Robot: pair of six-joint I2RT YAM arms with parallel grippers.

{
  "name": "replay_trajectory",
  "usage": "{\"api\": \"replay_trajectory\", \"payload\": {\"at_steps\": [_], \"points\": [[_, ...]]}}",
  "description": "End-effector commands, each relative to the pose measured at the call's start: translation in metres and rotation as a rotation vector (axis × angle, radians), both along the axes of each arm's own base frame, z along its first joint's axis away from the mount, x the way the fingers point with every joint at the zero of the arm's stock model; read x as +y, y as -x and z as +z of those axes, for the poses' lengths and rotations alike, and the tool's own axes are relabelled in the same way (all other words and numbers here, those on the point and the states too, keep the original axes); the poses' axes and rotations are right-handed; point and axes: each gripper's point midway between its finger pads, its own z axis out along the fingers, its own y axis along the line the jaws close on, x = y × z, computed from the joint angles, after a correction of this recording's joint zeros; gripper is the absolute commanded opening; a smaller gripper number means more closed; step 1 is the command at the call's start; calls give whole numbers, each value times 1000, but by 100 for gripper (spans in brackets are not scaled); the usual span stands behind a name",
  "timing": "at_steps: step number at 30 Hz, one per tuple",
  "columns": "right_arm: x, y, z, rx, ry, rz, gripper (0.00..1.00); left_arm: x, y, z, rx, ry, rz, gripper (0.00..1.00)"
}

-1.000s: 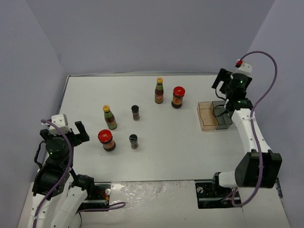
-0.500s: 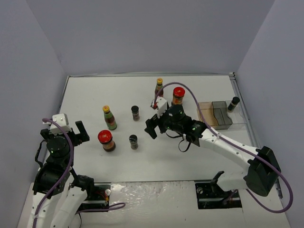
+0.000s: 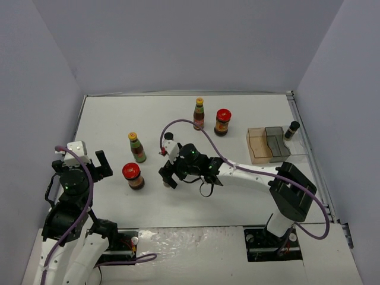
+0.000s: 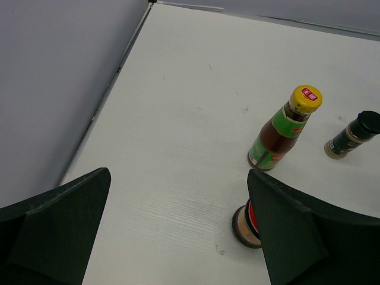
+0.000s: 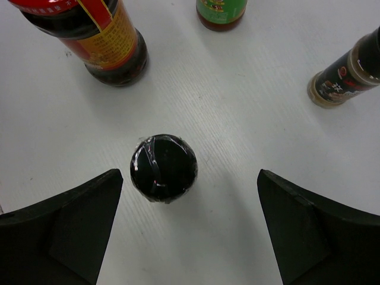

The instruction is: Organize the condiment bottles

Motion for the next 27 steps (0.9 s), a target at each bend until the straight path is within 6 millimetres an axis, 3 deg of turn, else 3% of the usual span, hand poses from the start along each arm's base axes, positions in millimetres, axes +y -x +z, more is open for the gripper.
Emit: {"api": "replay_trajectory", "payload": {"at_steps": [1, 10, 14, 18, 21, 24, 27], "points": [[33, -16, 36, -113, -93, 6, 91, 2, -6, 18, -58, -1, 16, 97], [40, -16, 21, -98, -65, -3, 74, 1, -7, 18, -57, 1, 10, 97], [33, -14, 22, -94, -64, -21, 29, 0, -8, 18, -56, 2, 7, 97], [17, -15, 26, -107, -50, -66, 8, 0, -8, 18, -56, 3, 4, 97], [3, -18, 42, -127, -64, -121, 0, -1, -8, 18, -56, 3, 1, 97], [-38, -34, 55, -151, -38, -275, 0, 0, -7, 19, -59, 4, 3, 97], [-91, -57, 84, -167, -61, -452, 0, 0, -6, 21, -66, 7, 4, 97]]}}
